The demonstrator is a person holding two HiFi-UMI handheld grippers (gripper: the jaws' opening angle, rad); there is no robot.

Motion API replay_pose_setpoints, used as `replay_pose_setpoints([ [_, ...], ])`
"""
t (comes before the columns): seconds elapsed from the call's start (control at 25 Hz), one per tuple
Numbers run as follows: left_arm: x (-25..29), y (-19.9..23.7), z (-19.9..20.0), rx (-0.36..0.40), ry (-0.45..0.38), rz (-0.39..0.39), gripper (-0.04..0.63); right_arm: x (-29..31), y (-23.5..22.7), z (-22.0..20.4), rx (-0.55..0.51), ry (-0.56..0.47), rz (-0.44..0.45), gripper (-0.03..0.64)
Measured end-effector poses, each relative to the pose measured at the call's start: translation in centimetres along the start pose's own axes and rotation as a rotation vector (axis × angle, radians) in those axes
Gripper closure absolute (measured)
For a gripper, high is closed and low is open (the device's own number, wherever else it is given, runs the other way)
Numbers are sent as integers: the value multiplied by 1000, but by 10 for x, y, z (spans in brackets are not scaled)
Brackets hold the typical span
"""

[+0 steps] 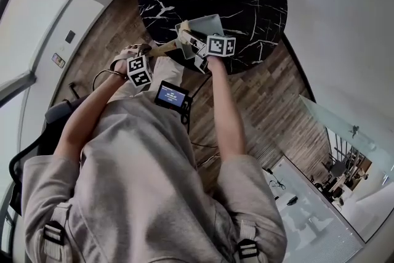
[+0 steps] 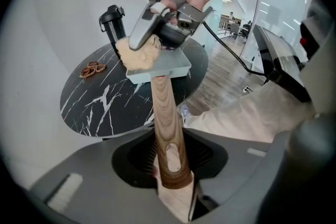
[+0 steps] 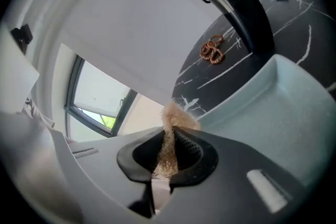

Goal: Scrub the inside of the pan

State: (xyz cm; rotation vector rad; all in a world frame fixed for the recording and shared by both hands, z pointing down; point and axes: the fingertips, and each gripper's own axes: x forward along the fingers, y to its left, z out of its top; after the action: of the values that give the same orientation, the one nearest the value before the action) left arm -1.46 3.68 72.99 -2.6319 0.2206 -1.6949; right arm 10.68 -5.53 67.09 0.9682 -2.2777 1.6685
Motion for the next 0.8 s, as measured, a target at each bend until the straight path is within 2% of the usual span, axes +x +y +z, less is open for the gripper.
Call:
replay_pose_setpoints([
  [0.12,-1,3,1,5,0,2,466,-23,10,21,-65,-82,19,574],
  [0.24,-2,3,0,-9,5,13,466,-39,4,35,-165,-101,-44,572],
  [0.32,3,-1,3,-15,4,15,468,-55,-9,38,-289,-59,-154,572],
  [0.52,3,0,3,0,-12,-1,469,-78,-42,52,-638,44,-557,572],
  [0.68,1,1,0,-10,-4,3,471,-81,-62,64,-760,99,-764,572],
  [0.8,1,1,2,-9,-8,-1,471,-88,-78,66,-800,146,-868,572],
])
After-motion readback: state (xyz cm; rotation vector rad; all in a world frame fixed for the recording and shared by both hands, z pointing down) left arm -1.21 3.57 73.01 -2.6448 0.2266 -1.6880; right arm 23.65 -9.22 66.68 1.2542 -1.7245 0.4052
